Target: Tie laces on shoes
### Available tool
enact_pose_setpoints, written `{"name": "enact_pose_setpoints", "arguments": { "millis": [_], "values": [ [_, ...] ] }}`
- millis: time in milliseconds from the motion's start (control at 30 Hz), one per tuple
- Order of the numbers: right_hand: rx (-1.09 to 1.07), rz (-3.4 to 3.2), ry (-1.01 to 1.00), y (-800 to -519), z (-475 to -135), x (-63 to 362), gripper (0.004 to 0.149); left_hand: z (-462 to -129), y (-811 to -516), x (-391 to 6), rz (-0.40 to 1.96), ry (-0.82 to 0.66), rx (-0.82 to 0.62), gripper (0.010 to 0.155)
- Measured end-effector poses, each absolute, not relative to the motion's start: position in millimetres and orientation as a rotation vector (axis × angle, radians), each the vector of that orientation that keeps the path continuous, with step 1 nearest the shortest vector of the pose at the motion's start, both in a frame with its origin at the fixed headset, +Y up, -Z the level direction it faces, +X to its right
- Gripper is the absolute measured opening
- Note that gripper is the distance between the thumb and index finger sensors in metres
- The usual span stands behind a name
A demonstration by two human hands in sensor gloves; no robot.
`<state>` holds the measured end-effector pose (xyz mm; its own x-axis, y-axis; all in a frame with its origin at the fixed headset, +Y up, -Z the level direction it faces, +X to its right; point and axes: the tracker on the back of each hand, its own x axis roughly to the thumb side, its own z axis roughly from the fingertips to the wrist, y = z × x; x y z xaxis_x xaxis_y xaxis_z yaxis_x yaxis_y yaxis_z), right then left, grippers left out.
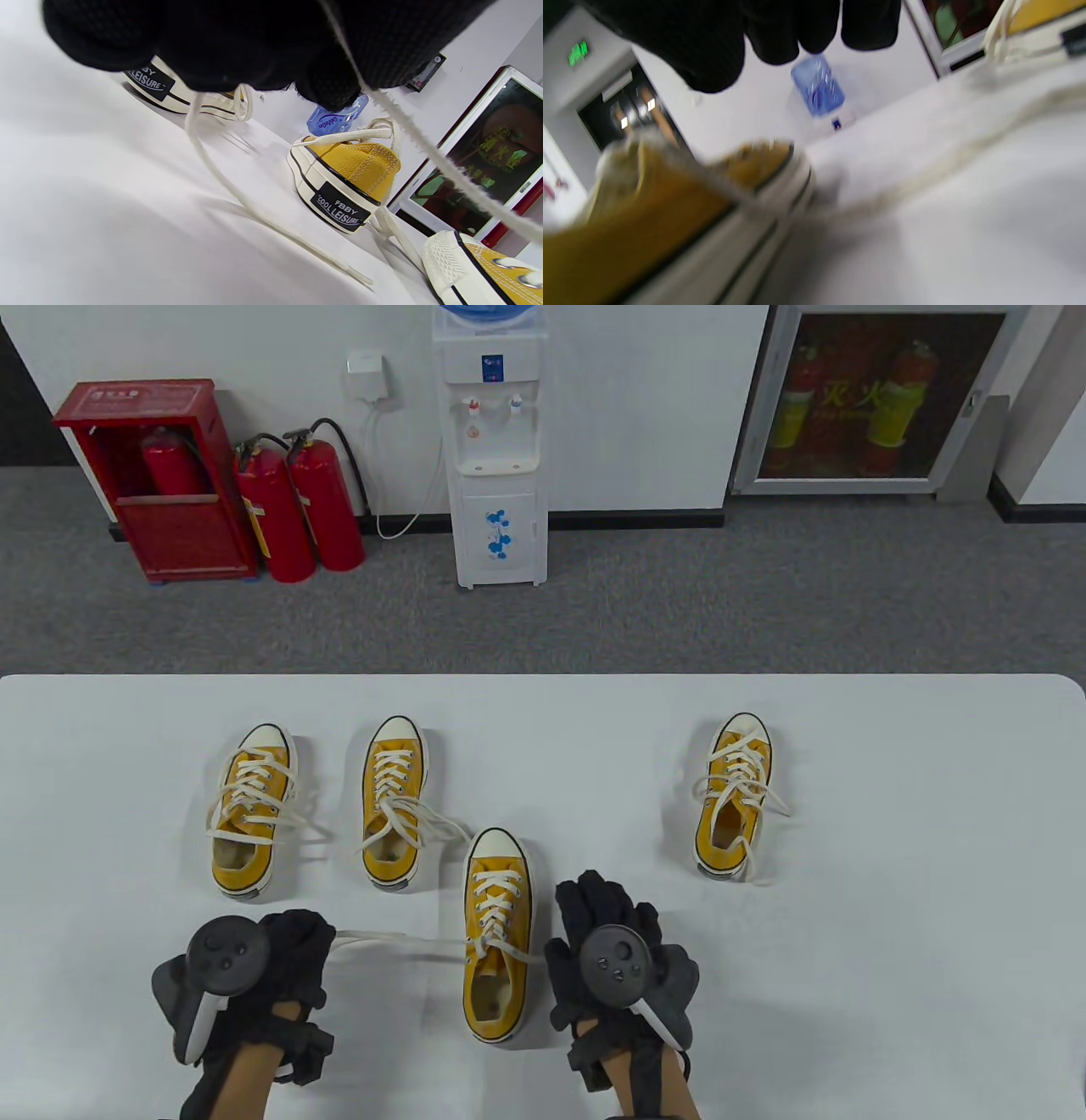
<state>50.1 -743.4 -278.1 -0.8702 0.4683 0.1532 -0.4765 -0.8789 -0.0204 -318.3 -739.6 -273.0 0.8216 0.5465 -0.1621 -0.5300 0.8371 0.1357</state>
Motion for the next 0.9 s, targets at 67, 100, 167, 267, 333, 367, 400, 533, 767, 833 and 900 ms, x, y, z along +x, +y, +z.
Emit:
{"name": "enact_pose_setpoints", "arguments": {
  "millis": [67,100,167,267,333,367,400,533,767,833,900],
  "values": [
    [0.210,2.681,0.039,-751,-280,42,0.073,-273,-738,-317,0.572,0.190,0.091,0.039],
    [0.208,2.697,0.082,-755,-282,39,0.075,-272,-738,-316,0.570,0.186,0.093,0.038],
    [0.188,2.722,0.248,-766,-287,35,0.078,-272,-737,-314,0.569,0.180,0.094,0.038],
    [0.164,2.751,0.408,-778,-290,30,0.079,-272,-737,-313,0.571,0.175,0.094,0.038],
    [0.153,2.777,0.439,-783,-291,29,0.075,-272,-738,-313,0.571,0.172,0.093,0.039],
    [0.159,2.772,0.432,-784,-292,29,0.073,-272,-738,-313,0.571,0.170,0.092,0.039],
    [0.161,2.751,0.395,-784,-292,29,0.071,-272,-739,-313,0.571,0.169,0.091,0.039],
    [0.101,2.719,0.257,-778,-292,34,0.057,-272,-739,-313,0.577,0.165,0.092,0.039],
    [0.059,2.587,0.170,-769,-291,52,0.042,-272,-740,-313,0.583,0.162,0.094,0.039],
    [0.053,2.455,0.151,-763,-290,64,0.042,-272,-740,-313,0.586,0.164,0.096,0.039],
    [0.061,2.306,0.145,-760,-290,75,0.043,-272,-740,-314,0.587,0.166,0.097,0.039]
  ]
}}
